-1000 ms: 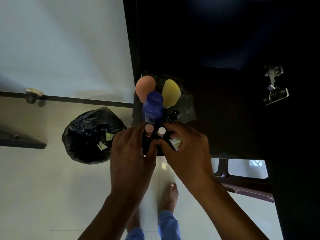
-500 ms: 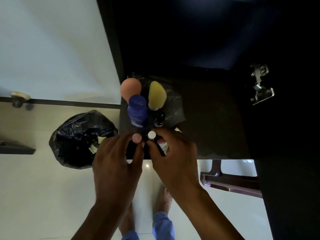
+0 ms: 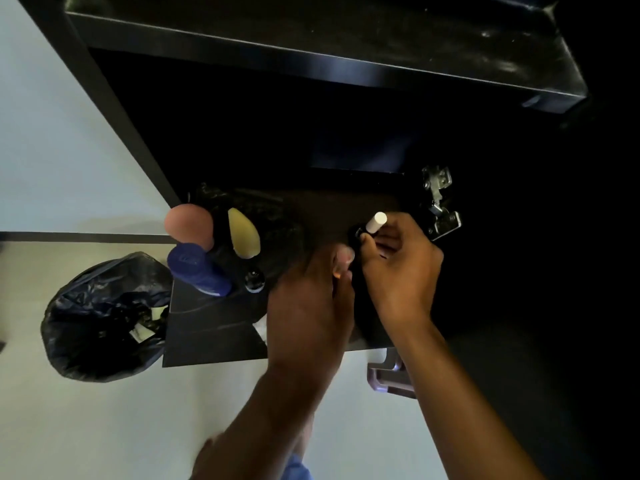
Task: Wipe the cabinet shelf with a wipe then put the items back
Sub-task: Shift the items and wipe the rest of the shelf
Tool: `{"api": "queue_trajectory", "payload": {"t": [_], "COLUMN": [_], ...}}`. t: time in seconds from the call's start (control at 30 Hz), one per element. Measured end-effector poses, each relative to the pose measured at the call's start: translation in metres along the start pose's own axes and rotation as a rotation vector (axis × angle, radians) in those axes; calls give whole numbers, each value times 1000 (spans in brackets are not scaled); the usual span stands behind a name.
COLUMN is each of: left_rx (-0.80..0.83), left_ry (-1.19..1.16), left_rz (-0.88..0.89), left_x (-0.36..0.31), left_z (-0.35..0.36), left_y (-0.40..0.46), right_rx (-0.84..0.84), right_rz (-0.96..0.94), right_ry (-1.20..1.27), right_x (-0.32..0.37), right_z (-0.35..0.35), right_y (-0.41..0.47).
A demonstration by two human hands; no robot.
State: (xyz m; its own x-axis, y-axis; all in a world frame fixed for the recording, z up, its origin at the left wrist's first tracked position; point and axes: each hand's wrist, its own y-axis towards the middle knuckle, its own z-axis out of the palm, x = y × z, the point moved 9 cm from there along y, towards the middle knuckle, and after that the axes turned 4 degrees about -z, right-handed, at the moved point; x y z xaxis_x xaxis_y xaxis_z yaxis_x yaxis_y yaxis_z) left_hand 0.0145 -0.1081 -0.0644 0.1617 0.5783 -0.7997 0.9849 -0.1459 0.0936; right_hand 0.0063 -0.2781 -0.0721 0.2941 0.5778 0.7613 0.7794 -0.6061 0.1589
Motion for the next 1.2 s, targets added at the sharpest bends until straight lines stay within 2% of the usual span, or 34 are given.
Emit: {"api": "queue_trajectory", "payload": {"t": [0.13,0.27,0.47,0.67,0.8,0.97,1.1,1.2], "left_rx": [-28,-34,-20,23,53,80,19,3], "left_ry": [5,85,101,167,139,83,-55,-158], "left_rz": [-54,-10,27,-9,-27,-193,-52,48], "left_x": [4,0,0,12,11,-7,-27,-16], "left_z": [26,48,76,94,93,61,23,0], "left_y": [52,87,110,123,117,87,46,9], "right_rx": [-30,-65,-112,-116,-100,-62,-89,-61], "right_rz": [3,-38,-71,-98,-80,1,-56,20], "right_ry": [-25,-57,-111,-132,-135,-105,13,208], "right_x": [-8,-13,-25,-30,-31,-26,-6,-2], "right_z": [9,14,12,17,19,14,-3,3], "right_y": [29,49,62,63,60,30,-26,-56]}}
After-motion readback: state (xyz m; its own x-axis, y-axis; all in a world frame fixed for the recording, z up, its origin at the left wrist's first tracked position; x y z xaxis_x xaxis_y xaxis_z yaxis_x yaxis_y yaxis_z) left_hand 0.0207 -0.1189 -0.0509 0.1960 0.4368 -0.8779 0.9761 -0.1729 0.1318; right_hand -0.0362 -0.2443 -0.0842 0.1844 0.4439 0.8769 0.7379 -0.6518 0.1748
